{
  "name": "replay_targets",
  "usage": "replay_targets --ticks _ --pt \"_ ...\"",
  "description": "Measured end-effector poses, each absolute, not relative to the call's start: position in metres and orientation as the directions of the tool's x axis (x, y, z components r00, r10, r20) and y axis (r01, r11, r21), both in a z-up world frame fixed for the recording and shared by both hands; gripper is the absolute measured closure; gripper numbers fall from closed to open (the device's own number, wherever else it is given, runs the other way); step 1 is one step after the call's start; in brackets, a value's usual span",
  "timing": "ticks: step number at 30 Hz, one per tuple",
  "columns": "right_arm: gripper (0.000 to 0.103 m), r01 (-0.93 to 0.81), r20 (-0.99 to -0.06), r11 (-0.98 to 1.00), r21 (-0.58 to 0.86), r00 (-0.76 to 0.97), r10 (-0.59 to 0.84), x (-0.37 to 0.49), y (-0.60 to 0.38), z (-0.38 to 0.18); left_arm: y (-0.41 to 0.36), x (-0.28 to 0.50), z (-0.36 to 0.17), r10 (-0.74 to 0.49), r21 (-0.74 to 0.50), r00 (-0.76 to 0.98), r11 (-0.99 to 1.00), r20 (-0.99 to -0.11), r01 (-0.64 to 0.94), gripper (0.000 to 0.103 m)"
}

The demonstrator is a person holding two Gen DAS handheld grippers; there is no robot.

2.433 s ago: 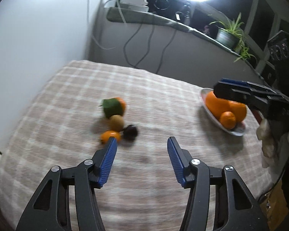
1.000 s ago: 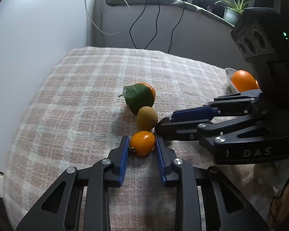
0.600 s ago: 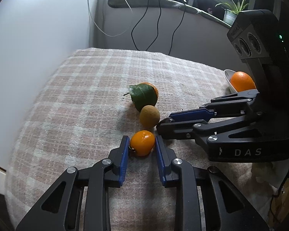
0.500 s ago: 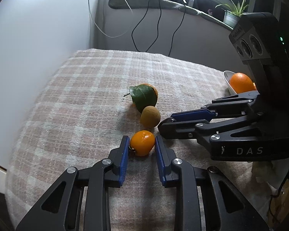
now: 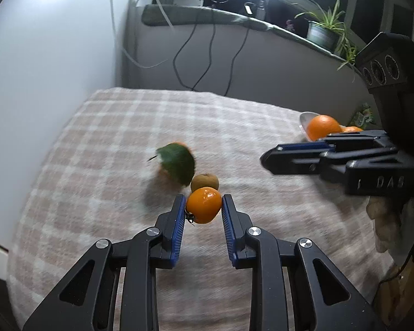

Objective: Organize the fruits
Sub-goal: 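Close the left tool on the small orange fruit while the right tool grasps the second dark plum, then carry the small orange fruit with the left tool to the plate while the right tool carries the plum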

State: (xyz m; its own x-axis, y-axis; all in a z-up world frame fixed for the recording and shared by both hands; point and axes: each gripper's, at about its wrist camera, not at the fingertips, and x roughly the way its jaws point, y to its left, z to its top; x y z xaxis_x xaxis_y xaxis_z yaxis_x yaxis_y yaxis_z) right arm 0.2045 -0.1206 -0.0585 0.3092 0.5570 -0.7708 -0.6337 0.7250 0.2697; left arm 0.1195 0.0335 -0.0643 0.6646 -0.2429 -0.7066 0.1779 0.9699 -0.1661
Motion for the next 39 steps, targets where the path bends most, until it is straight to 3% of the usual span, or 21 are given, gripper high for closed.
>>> replay_targets --ticks 17,39 --pt "0.077 -0.464 -0.726 0.853 0.239 0.498 0.474 0.230 -0.260 -0.018 -0.041 0.145 -0.046 -0.355 -0.199 0.655 0.932 -0.666 0.303 0.078" --pt "0.077 -0.344 -0.745 0.891 0.297 0.501 0.441 0.277 -0.332 -0.051 -0.157 0.159 -0.027 -0.477 -0.172 0.596 0.851 -0.646 0.496 0.078"
